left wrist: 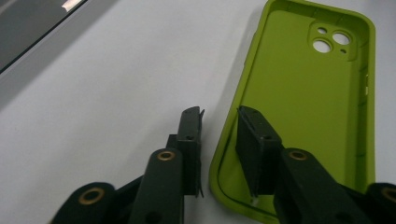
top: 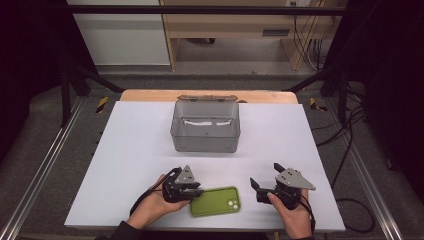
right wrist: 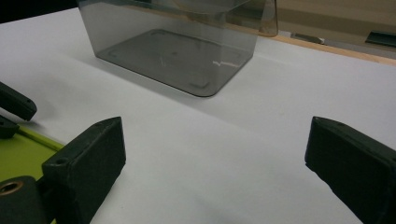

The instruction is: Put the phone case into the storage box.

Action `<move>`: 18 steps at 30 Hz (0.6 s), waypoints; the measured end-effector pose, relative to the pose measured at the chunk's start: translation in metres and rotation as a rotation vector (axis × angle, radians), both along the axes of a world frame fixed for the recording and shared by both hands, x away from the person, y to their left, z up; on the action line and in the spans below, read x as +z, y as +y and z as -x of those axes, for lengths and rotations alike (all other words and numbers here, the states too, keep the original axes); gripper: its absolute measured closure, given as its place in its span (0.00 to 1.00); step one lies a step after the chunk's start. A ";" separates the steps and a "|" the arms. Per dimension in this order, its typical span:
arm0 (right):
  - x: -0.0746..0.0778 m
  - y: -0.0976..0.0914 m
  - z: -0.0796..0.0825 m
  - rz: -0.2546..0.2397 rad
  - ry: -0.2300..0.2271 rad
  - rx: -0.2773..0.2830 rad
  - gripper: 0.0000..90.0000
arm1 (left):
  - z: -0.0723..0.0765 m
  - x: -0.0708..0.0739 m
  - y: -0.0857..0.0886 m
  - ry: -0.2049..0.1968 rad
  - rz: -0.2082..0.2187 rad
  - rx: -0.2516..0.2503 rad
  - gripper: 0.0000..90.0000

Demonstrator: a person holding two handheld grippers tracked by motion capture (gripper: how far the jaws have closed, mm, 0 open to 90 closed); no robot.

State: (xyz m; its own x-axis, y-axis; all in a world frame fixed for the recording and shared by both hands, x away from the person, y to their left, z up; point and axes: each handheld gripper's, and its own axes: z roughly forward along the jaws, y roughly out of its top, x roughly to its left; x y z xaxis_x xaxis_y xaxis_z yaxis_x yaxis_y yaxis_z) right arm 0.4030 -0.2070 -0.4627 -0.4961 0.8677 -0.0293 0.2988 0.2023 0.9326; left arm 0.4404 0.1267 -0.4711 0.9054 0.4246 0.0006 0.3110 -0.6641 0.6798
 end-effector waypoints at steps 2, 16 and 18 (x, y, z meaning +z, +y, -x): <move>0.000 0.000 0.000 -0.002 0.001 -0.002 0.06 | -0.001 0.000 0.000 0.025 0.006 -0.005 0.85; 0.001 -0.001 0.000 -0.014 -0.001 -0.005 0.06 | 0.003 0.000 0.000 0.017 0.013 -0.008 0.98; 0.001 -0.002 0.001 -0.017 -0.004 -0.008 0.06 | 0.004 0.001 0.002 0.013 0.032 0.005 0.98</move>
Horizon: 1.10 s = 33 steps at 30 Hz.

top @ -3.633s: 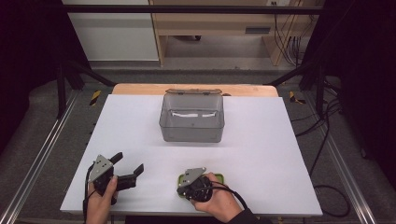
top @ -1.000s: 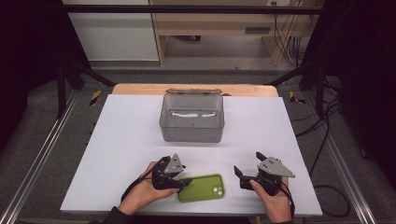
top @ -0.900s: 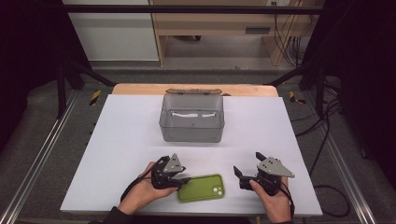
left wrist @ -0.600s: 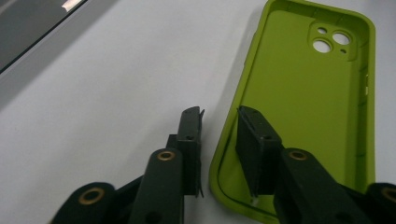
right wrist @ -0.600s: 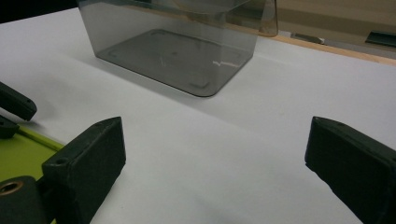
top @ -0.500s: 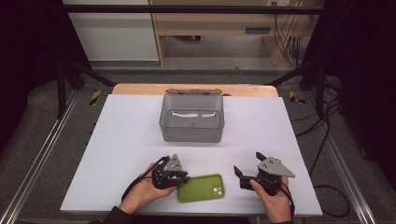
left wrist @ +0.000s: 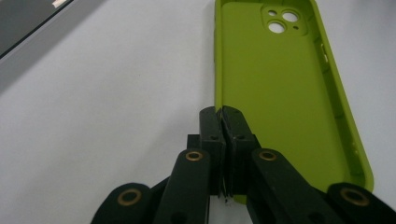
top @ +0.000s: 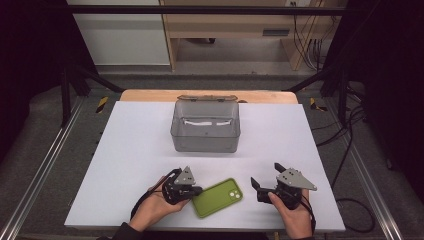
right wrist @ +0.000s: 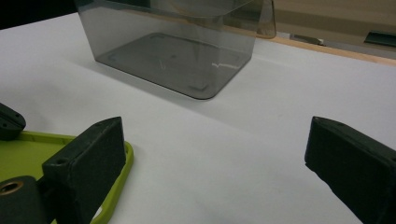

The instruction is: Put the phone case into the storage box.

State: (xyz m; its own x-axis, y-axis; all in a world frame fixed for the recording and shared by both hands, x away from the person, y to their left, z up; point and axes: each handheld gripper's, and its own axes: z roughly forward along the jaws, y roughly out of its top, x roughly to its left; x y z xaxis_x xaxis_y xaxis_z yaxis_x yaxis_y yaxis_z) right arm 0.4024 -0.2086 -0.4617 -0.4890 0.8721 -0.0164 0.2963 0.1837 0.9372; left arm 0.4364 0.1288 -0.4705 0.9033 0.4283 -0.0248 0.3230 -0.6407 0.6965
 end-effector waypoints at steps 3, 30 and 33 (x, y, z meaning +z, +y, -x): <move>0.000 -0.001 0.000 -0.006 -0.002 -0.006 0.06 | 0.001 0.004 0.004 -0.015 0.043 0.022 0.98; 0.006 0.016 0.005 -0.189 -0.047 0.053 0.07 | 0.014 0.020 0.042 -0.180 0.443 0.320 0.98; 0.010 0.026 0.003 -0.225 -0.033 0.086 0.05 | 0.015 0.021 0.046 -0.186 0.479 0.353 0.98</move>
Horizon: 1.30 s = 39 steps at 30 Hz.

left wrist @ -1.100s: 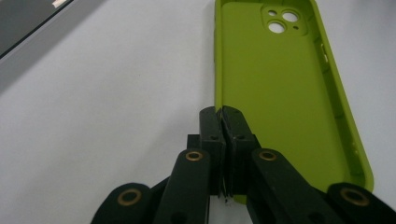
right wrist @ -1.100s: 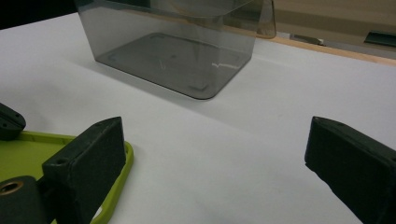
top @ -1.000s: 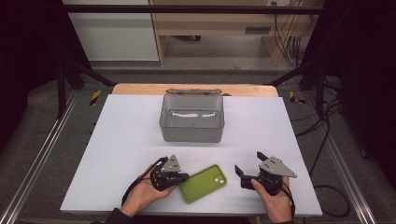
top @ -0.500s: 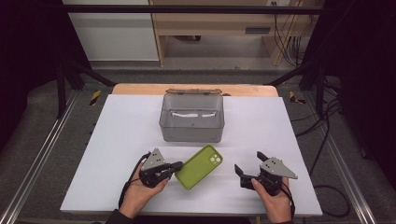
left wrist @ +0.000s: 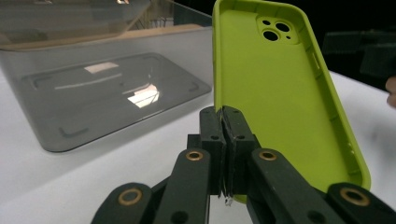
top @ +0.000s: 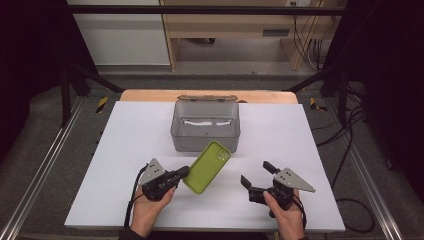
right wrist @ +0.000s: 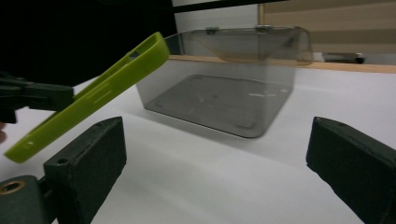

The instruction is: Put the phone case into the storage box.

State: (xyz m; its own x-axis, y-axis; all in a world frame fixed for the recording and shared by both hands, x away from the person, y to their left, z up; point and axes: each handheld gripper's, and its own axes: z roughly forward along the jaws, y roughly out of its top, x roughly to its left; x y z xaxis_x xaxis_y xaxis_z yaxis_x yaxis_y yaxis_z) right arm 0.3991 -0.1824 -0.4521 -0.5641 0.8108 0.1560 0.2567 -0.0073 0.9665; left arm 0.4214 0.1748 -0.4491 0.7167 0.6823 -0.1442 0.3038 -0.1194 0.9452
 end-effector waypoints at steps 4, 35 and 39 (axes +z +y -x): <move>0.006 0.017 -0.003 -0.038 0.021 0.038 0.05 | 0.001 0.002 0.006 -0.009 0.039 0.028 0.98; 0.033 0.102 -0.025 -0.111 0.032 0.176 0.05 | 0.009 0.004 0.022 -0.045 0.147 0.206 0.98; 0.027 0.105 -0.025 -0.171 0.056 0.180 0.06 | 0.010 0.001 0.021 -0.045 0.147 0.210 0.98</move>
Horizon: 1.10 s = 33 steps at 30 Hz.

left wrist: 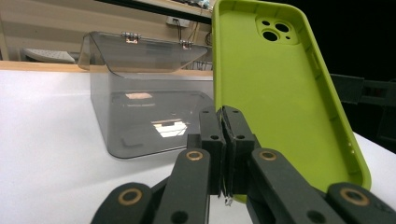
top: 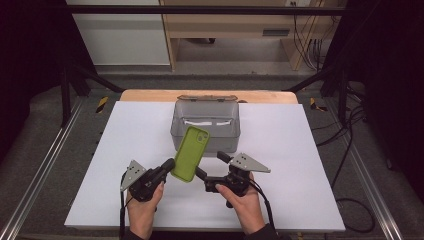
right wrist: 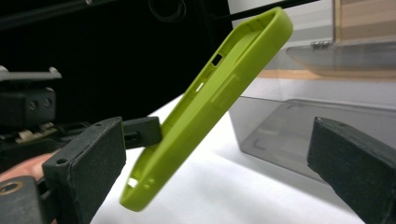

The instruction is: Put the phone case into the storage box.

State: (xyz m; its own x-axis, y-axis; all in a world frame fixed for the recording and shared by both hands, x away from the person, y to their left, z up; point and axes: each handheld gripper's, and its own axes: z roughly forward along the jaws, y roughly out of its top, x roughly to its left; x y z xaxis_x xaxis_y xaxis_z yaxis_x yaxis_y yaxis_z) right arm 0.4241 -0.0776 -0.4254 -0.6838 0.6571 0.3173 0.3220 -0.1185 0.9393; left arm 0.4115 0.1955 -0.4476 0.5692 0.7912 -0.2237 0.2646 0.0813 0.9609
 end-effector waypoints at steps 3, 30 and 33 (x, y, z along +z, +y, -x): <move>-0.004 0.003 0.001 0.011 0.008 0.013 0.07 | 0.001 -0.002 -0.003 0.000 -0.003 0.000 0.98; -0.006 0.016 -0.003 -0.147 0.096 0.033 0.42 | 0.004 -0.001 -0.002 -0.017 0.008 0.029 0.98; -0.006 0.016 -0.003 -0.164 0.106 0.043 0.49 | 0.004 -0.002 -0.002 -0.015 0.004 0.031 0.98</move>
State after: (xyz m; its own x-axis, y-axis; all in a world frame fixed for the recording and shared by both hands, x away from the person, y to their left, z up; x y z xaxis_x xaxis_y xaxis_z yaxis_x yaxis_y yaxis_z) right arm 0.4273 -0.0615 -0.4314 -0.6670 0.5617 0.4895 0.4261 -0.2513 0.8690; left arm 0.4078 0.1932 -0.4499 0.5473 0.8079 -0.2185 0.2479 0.0929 0.9643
